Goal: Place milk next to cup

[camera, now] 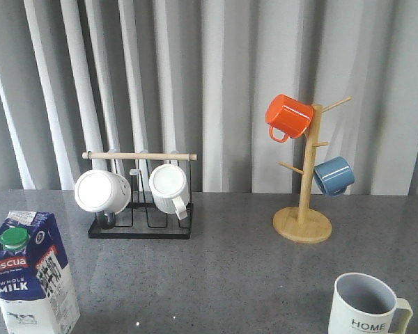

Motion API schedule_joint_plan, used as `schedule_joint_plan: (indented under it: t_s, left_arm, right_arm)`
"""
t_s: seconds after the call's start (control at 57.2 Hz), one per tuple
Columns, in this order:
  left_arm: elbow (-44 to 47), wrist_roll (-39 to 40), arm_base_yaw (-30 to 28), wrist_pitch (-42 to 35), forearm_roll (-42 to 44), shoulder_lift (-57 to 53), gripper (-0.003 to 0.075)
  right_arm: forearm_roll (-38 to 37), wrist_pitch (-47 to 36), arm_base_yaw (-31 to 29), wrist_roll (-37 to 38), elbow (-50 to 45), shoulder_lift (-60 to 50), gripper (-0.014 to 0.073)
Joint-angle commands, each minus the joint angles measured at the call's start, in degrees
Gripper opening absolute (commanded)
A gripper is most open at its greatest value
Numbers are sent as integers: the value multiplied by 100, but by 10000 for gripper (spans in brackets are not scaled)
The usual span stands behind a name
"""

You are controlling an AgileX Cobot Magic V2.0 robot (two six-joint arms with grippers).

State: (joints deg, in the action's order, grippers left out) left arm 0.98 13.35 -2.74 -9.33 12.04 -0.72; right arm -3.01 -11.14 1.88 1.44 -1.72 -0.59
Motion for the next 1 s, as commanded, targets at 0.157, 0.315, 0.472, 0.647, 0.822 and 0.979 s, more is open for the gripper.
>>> schedule_joint_plan:
  t_s: [0.157, 0.315, 0.472, 0.647, 0.822, 0.979]
  left_arm:
    - [-1768, -350, -6, -430, -47, 1849, -6]
    - [-3273, -99, 205, -112, -250, 3306, -6]
    - [-3755, 191, 455, -37, -250, 4141, -6]
    - [-3749, 445, 513, 32, -231, 4517, -6]
    - [-3749, 441, 513, -7, -231, 4677, -6]
    - [-3749, 447, 513, 228, -236, 4683, 30]
  right_arm:
    - [655, -534, -21, -1060, 1559, 1682, -8]
    - [1077, 332, -15, -1104, 3027, 3330, -8]
    - [1229, 544, -15, -1110, 3541, 4341, -8]
    - [1326, 648, -15, -1087, 3541, 4740, -8]
    - [1364, 658, -15, -1199, 3541, 4792, -6]
    - [1376, 664, -15, -1199, 3541, 4739, 38]
